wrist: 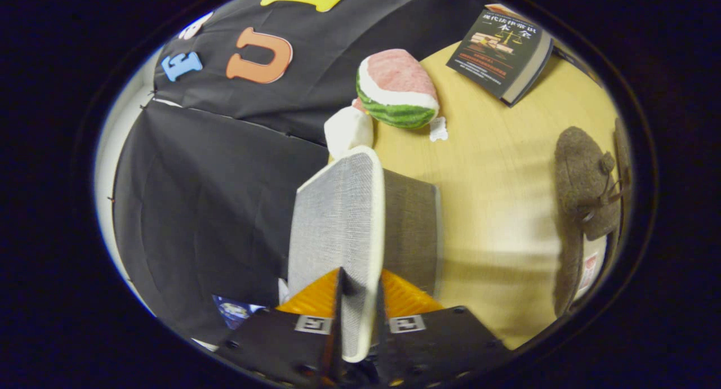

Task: Open the storage box then place both shoes into the box .Put the left shoe in first, then the right shoe, with the right side of both shoes facing outward in a uniform manner.

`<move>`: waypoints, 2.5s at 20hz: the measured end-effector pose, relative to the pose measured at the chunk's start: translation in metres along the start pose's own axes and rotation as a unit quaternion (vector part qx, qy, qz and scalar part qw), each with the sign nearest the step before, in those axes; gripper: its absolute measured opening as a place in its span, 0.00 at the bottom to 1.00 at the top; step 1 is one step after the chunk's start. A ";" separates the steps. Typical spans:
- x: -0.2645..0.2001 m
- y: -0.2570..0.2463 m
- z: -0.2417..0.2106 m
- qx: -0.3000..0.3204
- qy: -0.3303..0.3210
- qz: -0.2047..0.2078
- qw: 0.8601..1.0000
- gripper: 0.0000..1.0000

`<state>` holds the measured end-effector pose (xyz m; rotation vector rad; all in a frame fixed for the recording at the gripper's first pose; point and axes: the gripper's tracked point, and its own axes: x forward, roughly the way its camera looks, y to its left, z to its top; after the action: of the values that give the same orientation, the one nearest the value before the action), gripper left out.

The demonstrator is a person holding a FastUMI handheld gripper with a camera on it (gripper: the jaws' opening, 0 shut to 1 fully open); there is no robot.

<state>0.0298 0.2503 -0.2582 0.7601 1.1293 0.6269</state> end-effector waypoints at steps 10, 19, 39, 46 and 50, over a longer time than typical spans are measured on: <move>-0.019 0.062 0.002 -0.046 0.004 -0.025 0.999 0.01; 0.000 0.192 -0.001 -0.123 -0.015 -0.036 0.992 0.03; 0.082 0.242 -0.017 -0.161 -0.001 -0.068 0.985 0.96; 0.030 0.162 0.008 -0.207 -0.021 -0.151 0.966 0.96; -0.010 0.101 0.029 -0.192 -0.034 -0.187 0.963 0.96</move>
<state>0.0480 0.2966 -0.1650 0.2235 1.0127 0.4743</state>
